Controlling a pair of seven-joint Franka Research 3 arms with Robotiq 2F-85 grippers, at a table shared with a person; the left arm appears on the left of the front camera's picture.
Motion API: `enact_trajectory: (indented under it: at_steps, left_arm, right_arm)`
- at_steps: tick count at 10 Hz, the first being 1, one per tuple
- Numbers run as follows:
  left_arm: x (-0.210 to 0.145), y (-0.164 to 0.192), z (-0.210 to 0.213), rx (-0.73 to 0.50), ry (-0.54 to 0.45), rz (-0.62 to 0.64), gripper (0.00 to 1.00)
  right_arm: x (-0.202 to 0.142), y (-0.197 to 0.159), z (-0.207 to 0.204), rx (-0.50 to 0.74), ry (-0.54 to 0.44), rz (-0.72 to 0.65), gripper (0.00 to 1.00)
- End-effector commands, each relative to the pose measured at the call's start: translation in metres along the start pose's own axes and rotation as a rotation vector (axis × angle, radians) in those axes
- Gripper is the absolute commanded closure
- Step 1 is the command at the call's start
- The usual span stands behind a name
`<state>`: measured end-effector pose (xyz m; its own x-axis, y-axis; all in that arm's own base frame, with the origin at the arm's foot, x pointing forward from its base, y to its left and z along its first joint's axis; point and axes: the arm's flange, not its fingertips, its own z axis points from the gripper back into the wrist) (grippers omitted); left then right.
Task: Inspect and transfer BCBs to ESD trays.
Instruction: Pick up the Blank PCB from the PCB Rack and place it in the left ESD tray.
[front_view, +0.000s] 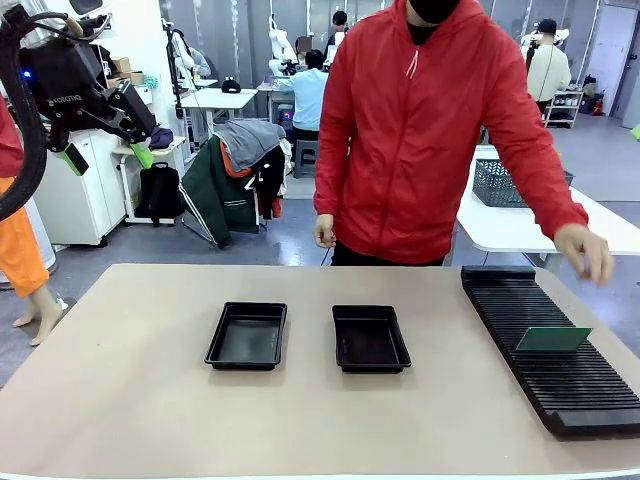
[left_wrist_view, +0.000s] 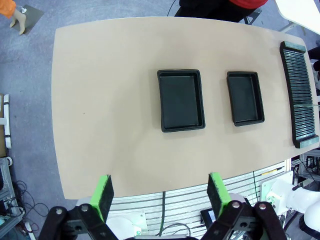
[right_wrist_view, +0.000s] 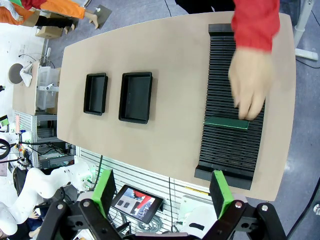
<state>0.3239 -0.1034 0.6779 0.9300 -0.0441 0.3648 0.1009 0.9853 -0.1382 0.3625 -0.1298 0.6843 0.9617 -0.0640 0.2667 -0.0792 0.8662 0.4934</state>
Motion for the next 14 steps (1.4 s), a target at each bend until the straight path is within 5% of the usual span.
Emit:
enact_trajectory:
  at_steps: [1,9,14]
  left_arm:
    - [0.0,0.001,0.001,0.002,-0.003,0.006,0.0]
    - [0.0,0.001,0.001,0.002,-0.003,0.006,0.0]
    - [0.0,0.001,0.001,0.002,-0.003,0.006,0.0]
  right_arm:
    - [-0.001,0.001,0.001,0.0,-0.002,0.001,0.0]
    - [0.0,0.0,0.0,0.0,0.0,0.0,0.0]
    - [-0.007,0.01,-0.034,-0.147,-0.007,0.479,0.0]
